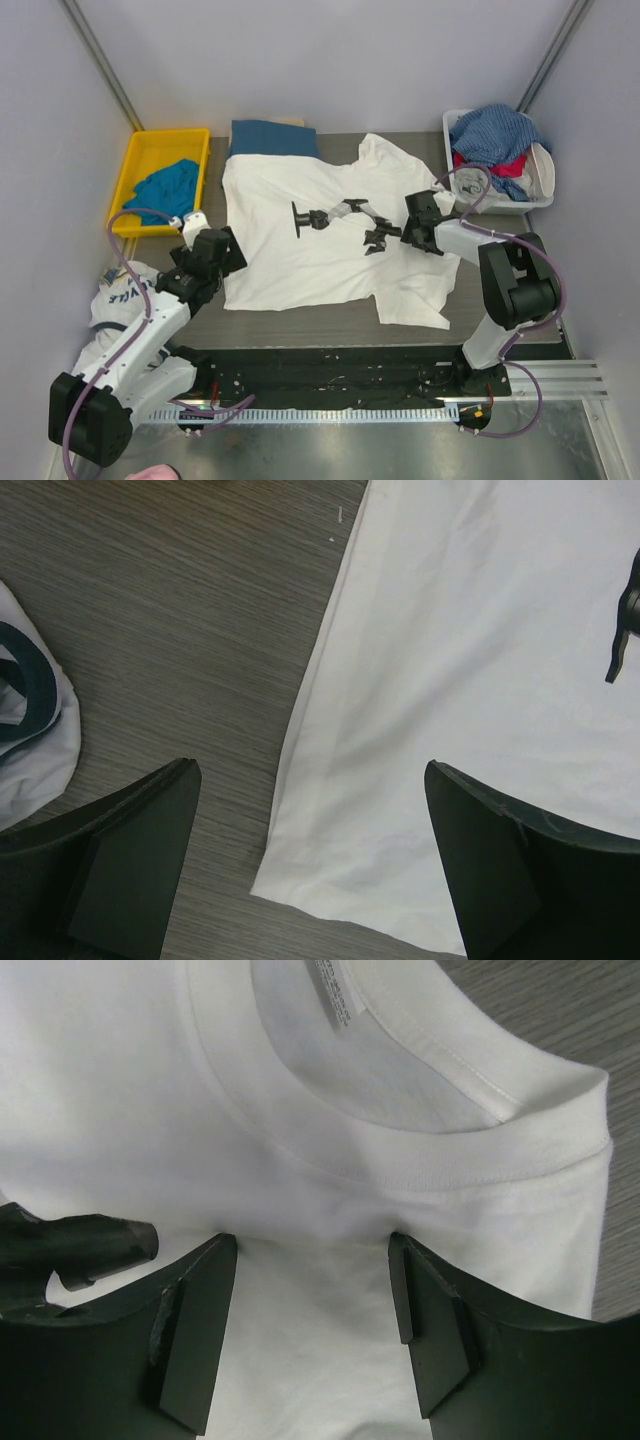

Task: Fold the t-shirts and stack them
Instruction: Flatten the tshirt out

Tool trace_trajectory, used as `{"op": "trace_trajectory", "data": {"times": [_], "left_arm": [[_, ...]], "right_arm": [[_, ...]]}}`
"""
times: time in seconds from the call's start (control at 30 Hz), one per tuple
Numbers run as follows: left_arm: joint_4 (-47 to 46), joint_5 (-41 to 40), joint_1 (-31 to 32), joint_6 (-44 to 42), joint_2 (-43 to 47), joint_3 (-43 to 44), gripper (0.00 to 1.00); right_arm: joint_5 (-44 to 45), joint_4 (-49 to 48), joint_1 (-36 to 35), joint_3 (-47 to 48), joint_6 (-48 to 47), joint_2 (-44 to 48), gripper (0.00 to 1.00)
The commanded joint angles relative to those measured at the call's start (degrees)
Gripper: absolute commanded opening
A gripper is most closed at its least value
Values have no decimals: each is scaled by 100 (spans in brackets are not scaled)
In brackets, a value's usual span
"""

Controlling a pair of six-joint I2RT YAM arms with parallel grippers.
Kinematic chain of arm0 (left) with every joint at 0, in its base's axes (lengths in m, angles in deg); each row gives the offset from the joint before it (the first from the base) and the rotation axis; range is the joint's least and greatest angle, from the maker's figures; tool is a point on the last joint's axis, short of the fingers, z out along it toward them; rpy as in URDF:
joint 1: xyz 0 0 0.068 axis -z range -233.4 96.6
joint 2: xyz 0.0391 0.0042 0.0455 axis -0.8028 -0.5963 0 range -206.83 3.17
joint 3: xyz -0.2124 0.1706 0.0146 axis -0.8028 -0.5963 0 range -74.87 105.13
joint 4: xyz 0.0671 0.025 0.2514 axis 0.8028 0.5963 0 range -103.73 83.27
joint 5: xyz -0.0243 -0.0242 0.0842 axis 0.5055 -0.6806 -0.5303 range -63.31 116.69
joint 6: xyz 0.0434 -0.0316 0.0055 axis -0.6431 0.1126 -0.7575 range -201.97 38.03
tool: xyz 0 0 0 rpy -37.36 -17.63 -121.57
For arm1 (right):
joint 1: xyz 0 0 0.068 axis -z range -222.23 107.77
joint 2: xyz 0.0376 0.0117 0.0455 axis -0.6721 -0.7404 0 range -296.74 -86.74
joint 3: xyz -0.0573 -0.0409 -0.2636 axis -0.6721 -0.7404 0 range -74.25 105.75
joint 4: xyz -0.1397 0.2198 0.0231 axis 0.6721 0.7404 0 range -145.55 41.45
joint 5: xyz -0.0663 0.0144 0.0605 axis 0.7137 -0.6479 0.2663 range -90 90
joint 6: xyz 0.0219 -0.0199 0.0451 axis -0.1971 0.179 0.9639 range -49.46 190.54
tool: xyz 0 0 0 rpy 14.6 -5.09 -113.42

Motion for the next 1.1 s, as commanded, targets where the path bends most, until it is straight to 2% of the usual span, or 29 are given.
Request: {"op": "trace_trajectory", "data": {"times": [0.0,0.13,0.33,0.53,0.8,1.07], "left_arm": [[-124,-166,17,-43,183,-65,100],[-132,-227,17,-43,263,-109,100],[-343,-34,17,1,-35,-92,100],[-677,335,69,-52,-527,118,100],[-870,361,236,-122,-906,321,100],[-906,484,289,-131,-827,330,100]], "right_arm": [[171,57,63,314,-219,37,69],[47,109,63,86,-149,880,70],[48,882,55,-72,-44,2320,69],[-268,1717,37,-554,395,3235,68],[-156,3106,-165,-1030,1773,3790,67],[548,4257,-1122,-1470,3409,4169,73]]}}
